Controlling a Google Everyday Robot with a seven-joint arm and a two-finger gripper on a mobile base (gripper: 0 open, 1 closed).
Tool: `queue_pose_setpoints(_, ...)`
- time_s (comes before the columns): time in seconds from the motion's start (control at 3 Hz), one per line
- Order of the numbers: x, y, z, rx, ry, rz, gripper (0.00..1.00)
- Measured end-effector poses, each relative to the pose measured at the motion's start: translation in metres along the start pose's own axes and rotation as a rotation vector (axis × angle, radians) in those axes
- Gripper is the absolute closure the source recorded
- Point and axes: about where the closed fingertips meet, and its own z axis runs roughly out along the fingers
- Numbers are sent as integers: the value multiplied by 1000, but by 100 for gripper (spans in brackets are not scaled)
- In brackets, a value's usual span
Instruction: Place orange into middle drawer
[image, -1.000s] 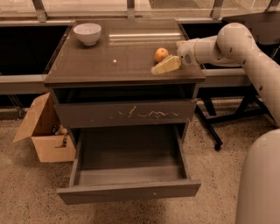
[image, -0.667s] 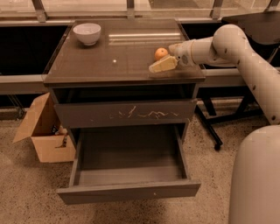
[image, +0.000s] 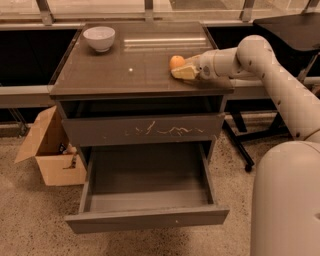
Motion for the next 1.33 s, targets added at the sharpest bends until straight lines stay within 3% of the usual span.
queue_pose_setpoints(0.33, -7, 2, -14, -19, -78, 0, 88)
queue_pose_setpoints(0.67, -36, 26, -53, -94, -210, -60, 100)
queue_pose_setpoints(1.0, -56, 69, -91, -233, -255, -168, 100)
queue_pose_setpoints(1.33, -54, 74, -89, -254, -248, -167, 100)
